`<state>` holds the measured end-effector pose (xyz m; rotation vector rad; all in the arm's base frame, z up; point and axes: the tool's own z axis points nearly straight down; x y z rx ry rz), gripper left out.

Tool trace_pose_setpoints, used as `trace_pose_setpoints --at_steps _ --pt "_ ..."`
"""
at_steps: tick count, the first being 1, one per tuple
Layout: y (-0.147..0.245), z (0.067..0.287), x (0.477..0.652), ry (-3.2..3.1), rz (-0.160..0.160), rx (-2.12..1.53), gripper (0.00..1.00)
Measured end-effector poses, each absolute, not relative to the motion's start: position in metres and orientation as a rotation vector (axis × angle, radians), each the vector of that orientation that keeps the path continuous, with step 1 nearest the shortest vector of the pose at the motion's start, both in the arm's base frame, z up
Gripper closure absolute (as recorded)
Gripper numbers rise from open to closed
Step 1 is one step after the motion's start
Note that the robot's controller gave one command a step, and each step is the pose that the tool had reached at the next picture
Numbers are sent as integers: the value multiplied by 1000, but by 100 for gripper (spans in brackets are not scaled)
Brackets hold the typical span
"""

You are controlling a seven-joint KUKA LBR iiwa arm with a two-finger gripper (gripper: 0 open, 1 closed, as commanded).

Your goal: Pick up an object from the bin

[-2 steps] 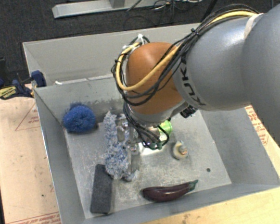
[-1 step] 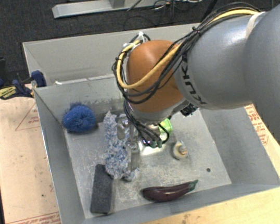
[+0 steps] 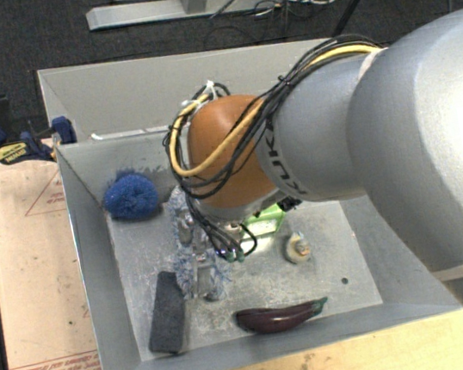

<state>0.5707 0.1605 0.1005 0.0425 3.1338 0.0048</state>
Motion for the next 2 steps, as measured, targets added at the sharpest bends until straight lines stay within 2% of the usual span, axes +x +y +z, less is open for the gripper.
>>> trace_pose_setpoints --at_steps 1,2 --pt "164 71 555 3133 5 -164 100" --pt "164 71 555 3133 5 -164 100"
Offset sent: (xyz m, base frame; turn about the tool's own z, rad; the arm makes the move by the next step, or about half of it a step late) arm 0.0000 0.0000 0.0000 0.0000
